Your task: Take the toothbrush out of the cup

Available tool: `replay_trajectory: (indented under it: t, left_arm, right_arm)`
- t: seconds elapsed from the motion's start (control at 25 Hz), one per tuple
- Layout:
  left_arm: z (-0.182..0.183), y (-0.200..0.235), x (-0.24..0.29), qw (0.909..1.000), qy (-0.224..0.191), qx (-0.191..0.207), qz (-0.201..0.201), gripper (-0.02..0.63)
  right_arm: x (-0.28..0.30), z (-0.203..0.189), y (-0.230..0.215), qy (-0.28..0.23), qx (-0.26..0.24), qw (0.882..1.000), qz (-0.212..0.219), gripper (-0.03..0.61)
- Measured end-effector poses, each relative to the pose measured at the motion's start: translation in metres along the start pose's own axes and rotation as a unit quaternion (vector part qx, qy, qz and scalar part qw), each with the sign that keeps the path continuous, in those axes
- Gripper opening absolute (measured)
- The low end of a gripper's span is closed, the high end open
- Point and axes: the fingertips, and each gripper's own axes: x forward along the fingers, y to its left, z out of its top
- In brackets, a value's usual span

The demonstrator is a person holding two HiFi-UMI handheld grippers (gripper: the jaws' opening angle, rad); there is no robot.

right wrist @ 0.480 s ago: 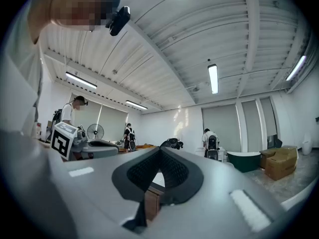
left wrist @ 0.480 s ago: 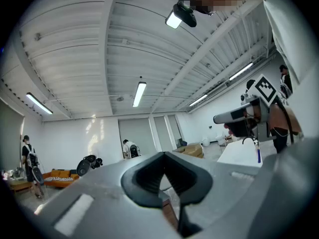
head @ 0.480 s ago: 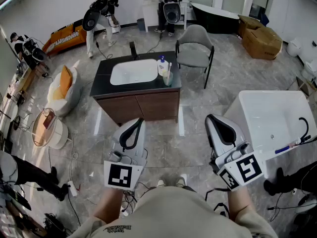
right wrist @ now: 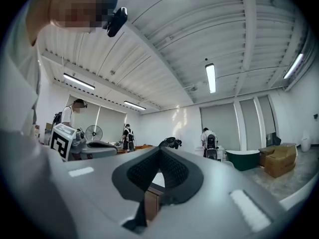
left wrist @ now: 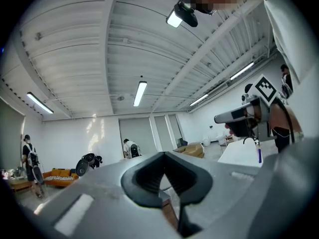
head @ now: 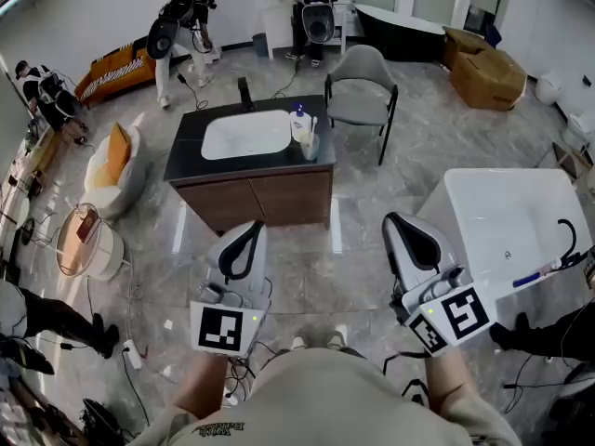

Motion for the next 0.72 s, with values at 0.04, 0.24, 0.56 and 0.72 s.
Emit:
replay_trajectory:
  t: [0.04, 0.24, 0.56, 0.72]
  left_arm:
    - [-0.001, 0.000, 0.001, 1.0000, 0.001, 0.000, -0.001, 0.002]
    - [-0.004, -0.004, 0.005, 1.0000, 0.004, 0.000, -0.003, 0.002]
    - [-0.005, -0.013, 0.019, 1.0000, 0.008, -0.001, -0.001, 0.002]
    - [-0.006, -0.019, 0.029, 1.0000, 0.010, 0.000, 0.001, 0.002]
  right_arm:
    - [0.001, -0.001, -0.001, 0.001, 0.000, 1.000, -0.001, 0.003]
    - [0.001, -0.006, -0.005, 0.002, 0.000, 1.000, 0.001, 0.003]
    - [-0.004, 0.001, -0.033, -0.016, 0.005, 1.000, -0.022, 0.160]
    - [-0.005, -0.006, -0.042, -0.007, 0.003, 1.000, -0.016, 0.175]
